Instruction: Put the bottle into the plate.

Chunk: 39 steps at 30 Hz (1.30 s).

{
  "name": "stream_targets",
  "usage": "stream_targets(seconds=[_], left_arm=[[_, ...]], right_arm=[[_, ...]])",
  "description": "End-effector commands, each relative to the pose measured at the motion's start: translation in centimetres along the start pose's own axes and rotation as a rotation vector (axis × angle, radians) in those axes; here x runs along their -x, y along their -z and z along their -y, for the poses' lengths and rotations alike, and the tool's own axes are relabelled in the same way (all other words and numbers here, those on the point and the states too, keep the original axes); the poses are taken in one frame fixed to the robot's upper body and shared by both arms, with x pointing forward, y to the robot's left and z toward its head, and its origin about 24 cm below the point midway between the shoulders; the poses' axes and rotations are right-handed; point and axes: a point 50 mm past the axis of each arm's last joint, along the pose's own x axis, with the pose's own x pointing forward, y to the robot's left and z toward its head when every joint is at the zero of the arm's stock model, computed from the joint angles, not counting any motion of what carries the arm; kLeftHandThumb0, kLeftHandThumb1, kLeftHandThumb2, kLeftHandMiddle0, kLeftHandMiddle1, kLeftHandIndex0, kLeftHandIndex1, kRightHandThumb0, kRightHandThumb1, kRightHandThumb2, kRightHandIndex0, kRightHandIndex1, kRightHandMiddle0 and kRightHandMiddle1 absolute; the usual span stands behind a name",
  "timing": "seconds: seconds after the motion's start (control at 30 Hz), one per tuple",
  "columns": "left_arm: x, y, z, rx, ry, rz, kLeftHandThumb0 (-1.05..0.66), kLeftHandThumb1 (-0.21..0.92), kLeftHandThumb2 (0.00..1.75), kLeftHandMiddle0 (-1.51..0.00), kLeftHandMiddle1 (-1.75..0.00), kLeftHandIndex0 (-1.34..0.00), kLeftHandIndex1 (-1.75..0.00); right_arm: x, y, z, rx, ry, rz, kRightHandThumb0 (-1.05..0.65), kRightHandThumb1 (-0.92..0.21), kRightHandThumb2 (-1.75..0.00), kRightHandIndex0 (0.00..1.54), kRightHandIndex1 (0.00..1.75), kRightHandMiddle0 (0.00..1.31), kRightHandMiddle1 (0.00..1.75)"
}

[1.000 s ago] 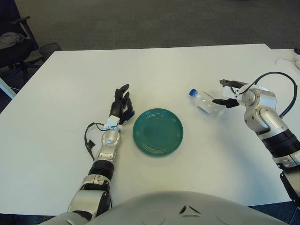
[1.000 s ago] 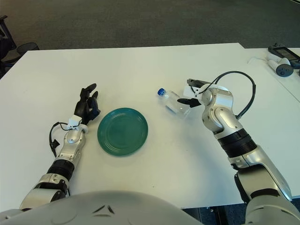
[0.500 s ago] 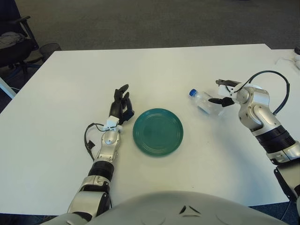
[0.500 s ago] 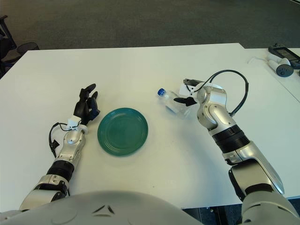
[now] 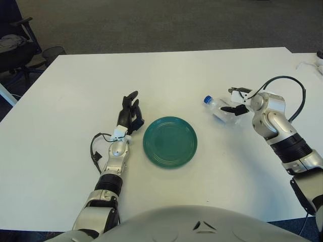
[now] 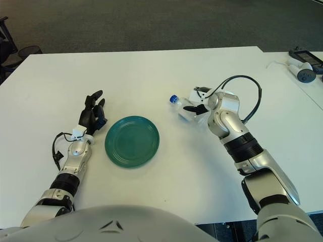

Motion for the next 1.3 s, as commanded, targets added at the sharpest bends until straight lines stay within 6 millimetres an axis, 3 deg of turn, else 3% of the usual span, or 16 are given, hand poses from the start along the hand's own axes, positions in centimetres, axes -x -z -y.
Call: stream_targets(seconds=[0.0,0.77,1.17,1.27], left_arm=[[3.2,3.5,-0.1,0.003,-0.001,-0.175,-0.86,0.92,0.95,-0.39,-0.01,0.00,-0.80],[3.0,3.4,0.3,-0.011,-0.002,-0.177,-0.85,0.92,0.96,-0.40,-0.01,0.00,-0.81],[2.8,3.4,0.5,-0.001,-0.008,-0.178,-0.87,0.92,0.96,-0.40,-0.01,0.00,-0.82],[2.8,3.4,0.6,0.000,-0.010,-0.181,-0.87,0.92,0.96,-0.39,-0.01,0.00,-0.81]], right_arm=[[-0.1,-0.3,0.3,-0.004,0.011,0.000,-1.05,-0.92,-0.68,0.00,0.00,0.01,0.01],[0.3,-1.2,-0.2,0.034,-0.028,0.018,-1.05,-0.92,-0.67,0.00,0.00,0.00,0.01],[-0.5,-1.4,-2.9,0.109,-0.092,0.013,-1.05,-0.92,-0.67,0.00,0.00,0.00,0.00],[-1.2,-1.2,-4.8,0.118,-0.132,0.003,-1.05,-0.92,-0.65,0.00,0.00,0.00,0.00]])
